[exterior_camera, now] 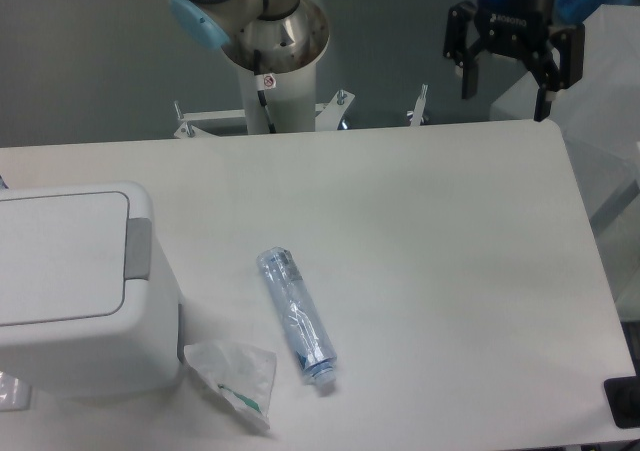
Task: Open the trash can
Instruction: 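Move the open gripper across the table toward the white trash can lid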
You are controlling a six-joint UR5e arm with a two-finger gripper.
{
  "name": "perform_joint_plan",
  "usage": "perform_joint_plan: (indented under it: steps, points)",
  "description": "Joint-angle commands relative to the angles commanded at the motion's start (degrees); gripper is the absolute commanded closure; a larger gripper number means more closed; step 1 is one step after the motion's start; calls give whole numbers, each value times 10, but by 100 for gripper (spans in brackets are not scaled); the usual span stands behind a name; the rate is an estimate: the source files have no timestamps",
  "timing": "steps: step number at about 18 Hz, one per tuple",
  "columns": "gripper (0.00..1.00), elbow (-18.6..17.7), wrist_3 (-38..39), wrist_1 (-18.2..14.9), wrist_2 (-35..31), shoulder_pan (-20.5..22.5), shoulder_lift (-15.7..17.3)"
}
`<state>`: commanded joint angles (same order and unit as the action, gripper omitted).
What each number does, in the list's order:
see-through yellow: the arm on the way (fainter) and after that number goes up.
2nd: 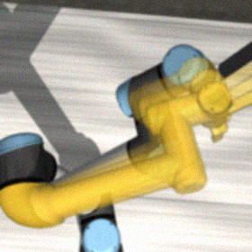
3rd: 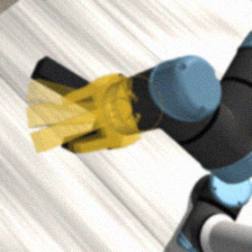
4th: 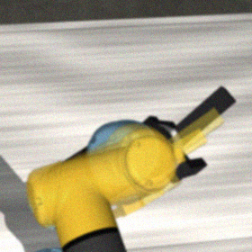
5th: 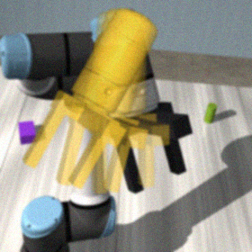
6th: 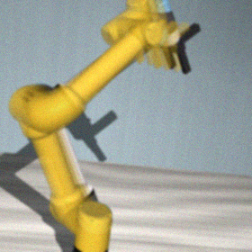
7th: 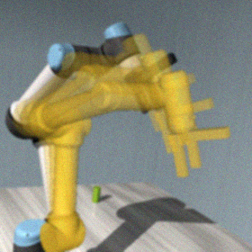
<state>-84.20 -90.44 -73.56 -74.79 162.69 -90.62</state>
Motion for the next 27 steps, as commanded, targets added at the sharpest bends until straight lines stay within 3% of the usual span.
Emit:
perform_joint_plan:
  steps: [6,9,12,17,23,27]
  points:
    - [0,-1,21,0,-1,-3,2]
    - [0,-1,110,0,7,-9,3]
    - [0,0,210,5,5,-61,-4]
    - [0,-2,349,55,5,-125,-18]
    - [0,-5,595,119,5,-208,-28]
    - [0,-20,681,146,5,-256,-33]
